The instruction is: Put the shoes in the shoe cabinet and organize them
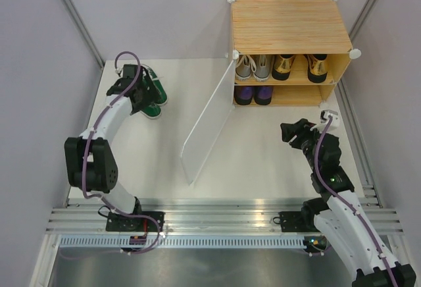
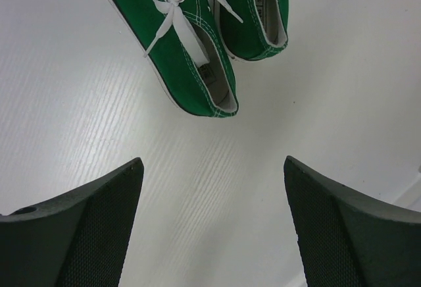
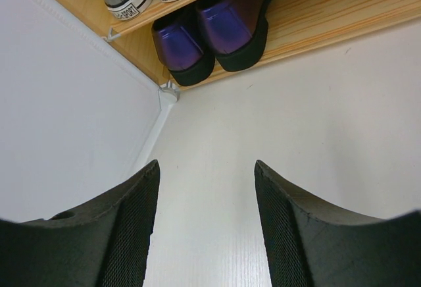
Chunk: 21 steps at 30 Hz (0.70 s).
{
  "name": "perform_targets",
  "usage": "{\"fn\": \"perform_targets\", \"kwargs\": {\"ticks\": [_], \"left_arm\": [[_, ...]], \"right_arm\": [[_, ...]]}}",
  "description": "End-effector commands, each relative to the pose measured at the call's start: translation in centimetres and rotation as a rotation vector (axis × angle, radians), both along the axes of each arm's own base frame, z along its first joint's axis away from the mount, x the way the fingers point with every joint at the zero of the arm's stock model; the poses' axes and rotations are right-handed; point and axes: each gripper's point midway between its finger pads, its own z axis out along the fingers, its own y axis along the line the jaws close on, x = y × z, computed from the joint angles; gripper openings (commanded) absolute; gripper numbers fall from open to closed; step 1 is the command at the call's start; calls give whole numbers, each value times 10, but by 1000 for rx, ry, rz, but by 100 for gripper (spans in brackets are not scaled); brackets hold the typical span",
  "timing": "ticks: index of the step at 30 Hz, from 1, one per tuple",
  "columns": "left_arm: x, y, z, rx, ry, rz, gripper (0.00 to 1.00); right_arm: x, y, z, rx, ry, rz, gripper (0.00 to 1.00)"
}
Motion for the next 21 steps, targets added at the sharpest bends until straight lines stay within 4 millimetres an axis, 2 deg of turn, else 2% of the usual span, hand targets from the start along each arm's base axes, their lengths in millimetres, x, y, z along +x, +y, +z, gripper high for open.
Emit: {"fn": "perform_targets", "kwargs": {"ticks": [1,2,4,6,9,11,14,15,16,21], "left_arm": [[28,6,-2,-68,-19,99,89],[33,14,-17,-75,13,124,89],[44,18,-20,-113,15,137,89],[53,34,-30,-122,32,170,88],[65,47,-42,-127,41,205,88],[73,54,-40,-123,31,212,88],[80,62,-55,-128,57,225,88],[84,64,-54,-133,51,226,88],[86,63,-62,-137,61,217,88],[99,63,-73,-139,64,198,87]], "right_arm": [[-3,5,6,-7,-30,43,64],[-3,7,5,-4,-29,50,64],[-4,10,2,4,-26,66,65],[-1,12,2,15,-35,69,65],[1,19,2,30,-32,107,65],[1,22,1,32,-29,123,65],[1,25,1,40,-35,135,65],[2,25,0,43,-36,136,65],[2,26,-1,43,-35,137,65],[3,26,-4,42,-26,137,65]]}}
